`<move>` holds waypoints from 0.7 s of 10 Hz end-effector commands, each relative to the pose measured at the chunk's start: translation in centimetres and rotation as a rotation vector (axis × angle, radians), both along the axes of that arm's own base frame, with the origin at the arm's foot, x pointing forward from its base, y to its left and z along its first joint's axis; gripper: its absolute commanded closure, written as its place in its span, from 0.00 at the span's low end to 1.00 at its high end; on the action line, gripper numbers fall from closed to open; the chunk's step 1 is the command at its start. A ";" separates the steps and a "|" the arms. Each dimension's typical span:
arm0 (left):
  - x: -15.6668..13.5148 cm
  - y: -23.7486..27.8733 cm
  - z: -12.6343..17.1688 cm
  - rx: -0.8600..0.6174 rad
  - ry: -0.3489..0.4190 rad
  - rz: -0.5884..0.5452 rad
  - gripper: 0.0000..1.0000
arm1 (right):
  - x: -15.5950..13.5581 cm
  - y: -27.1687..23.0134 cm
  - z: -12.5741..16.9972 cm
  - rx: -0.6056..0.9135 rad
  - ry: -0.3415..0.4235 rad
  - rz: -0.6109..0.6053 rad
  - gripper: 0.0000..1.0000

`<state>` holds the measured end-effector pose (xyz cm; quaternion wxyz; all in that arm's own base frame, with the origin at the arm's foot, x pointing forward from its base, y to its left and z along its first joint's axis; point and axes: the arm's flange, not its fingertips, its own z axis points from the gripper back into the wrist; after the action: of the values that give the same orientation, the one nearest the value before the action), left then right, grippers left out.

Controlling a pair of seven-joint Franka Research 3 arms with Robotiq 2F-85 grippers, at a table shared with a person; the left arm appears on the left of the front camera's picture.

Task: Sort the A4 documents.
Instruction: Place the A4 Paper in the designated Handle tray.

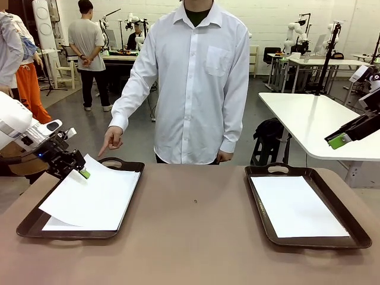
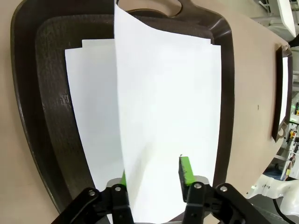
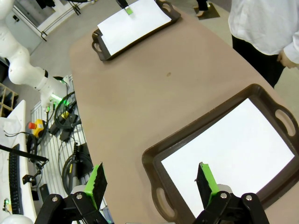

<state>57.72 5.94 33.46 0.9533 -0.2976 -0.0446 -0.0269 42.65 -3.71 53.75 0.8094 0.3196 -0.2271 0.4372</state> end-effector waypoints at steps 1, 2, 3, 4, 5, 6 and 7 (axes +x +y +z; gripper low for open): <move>-0.4 0.0 0.8 0.070 -0.010 0.011 0.26 | -0.1 0.1 0.0 0.003 -0.005 0.008 0.00; -0.4 0.0 1.1 0.075 -0.018 0.010 0.23 | -0.1 0.1 0.0 0.003 -0.005 0.008 0.00; -0.5 0.0 1.6 0.075 -0.024 0.009 0.06 | -0.1 0.1 0.0 0.003 -0.005 0.008 0.00; -0.5 -0.1 1.9 0.095 -0.031 0.005 0.03 | -0.1 0.1 0.0 0.003 -0.005 0.008 0.00; -0.5 -0.3 2.3 0.107 -0.039 -0.002 0.00 | -0.1 0.1 0.0 0.003 -0.005 0.008 0.00; -0.4 -0.5 2.5 0.092 -0.042 -0.005 0.00 | -0.1 0.1 0.0 0.003 -0.005 0.008 0.00; -0.4 -0.5 2.6 0.089 -0.042 -0.008 0.00 | -0.1 0.1 0.0 0.003 -0.005 0.008 0.00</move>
<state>57.78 5.76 35.96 0.9609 -0.2655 -0.0650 -0.0446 42.65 -3.71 53.75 0.8094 0.3196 -0.2272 0.4372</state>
